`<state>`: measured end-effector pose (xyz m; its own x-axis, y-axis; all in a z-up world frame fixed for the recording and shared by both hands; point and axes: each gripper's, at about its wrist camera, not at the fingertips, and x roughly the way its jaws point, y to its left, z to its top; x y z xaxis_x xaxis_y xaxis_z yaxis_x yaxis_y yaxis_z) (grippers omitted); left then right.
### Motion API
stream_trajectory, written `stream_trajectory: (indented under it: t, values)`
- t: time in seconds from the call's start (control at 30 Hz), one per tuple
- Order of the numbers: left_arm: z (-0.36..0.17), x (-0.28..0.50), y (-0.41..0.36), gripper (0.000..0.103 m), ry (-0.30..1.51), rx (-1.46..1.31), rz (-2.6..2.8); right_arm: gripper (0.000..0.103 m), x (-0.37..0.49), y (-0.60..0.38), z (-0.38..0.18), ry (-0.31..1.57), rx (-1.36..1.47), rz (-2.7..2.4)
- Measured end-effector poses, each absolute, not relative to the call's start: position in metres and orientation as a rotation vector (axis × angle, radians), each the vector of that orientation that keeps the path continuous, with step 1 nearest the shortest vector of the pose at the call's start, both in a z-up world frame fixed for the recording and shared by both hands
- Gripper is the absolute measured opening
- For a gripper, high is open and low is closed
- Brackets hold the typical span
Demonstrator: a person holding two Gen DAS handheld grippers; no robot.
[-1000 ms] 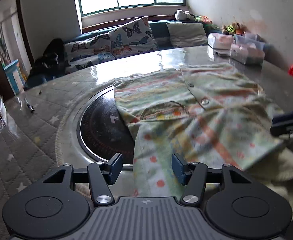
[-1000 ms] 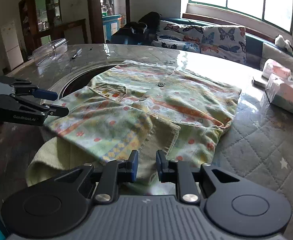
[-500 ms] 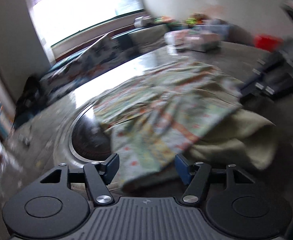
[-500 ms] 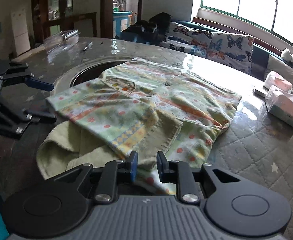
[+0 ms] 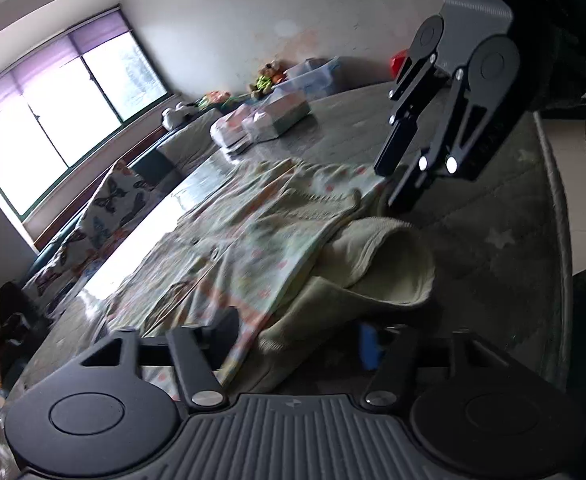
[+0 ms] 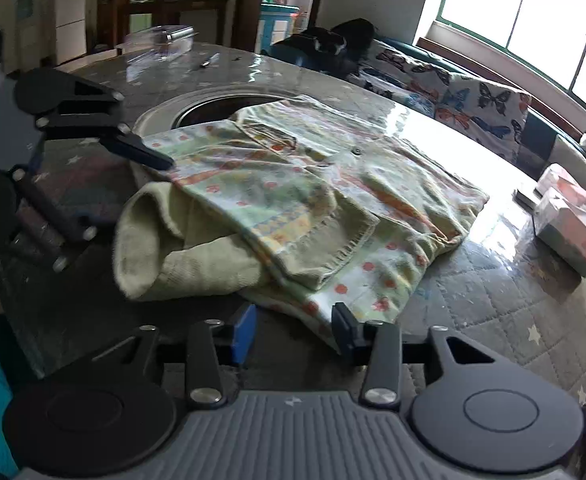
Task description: Fold clothes
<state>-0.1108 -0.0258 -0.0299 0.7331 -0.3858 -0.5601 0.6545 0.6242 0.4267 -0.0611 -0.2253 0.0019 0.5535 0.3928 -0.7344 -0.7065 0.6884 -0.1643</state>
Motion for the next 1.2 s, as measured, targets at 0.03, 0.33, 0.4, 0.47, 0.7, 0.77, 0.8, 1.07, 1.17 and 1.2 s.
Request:
stream_trajectory:
  t: [0.03, 0.33, 0.4, 0.47, 0.7, 0.77, 0.8, 1.07, 1.17, 1.2]
  values:
    - [-0.029, -0.109, -0.026, 0.040, 0.451, 0.642, -0.632, 0.046, -0.063, -0.225, 0.002, 0.722, -0.487, 0.686]
    - [0.004, -0.065, -0.008, 0.013, 0.512, 0.332, -0.589, 0.050, -0.058, -0.209, 0.003, 0.658, -0.495, 0.740]
    - [0.009, -0.053, -0.004, 0.013, 0.524, 0.270, -0.576, 0.050, -0.052, -0.204, 0.002, 0.646, -0.474, 0.752]
    - [0.013, -0.044, -0.001, 0.013, 0.530, 0.231, -0.568, 0.050, -0.045, -0.198, 0.002, 0.635, -0.452, 0.757]
    - [0.012, -0.033, 0.006, 0.028, 0.544, 0.206, -0.521, 0.019, -0.016, -0.194, 0.003, 0.680, -0.291, 0.761]
    - [0.013, -0.038, 0.011, 0.052, 0.535, 0.217, -0.490, 0.017, -0.011, -0.197, 0.005, 0.690, -0.253, 0.764]
    - [0.013, -0.043, 0.013, 0.056, 0.524, 0.231, -0.478, 0.016, -0.010, -0.198, 0.006, 0.691, -0.240, 0.764]
    - [-0.007, -0.072, 0.020, 0.064, 0.529, 0.400, -0.446, 0.013, -0.002, -0.206, 0.016, 0.689, -0.155, 0.732]
    - [-0.017, -0.071, 0.017, 0.064, 0.515, 0.464, -0.420, 0.012, -0.004, -0.207, 0.016, 0.687, -0.149, 0.726]
    - [-0.019, -0.070, 0.016, 0.061, 0.511, 0.478, -0.411, 0.012, -0.006, -0.207, 0.016, 0.685, -0.148, 0.724]
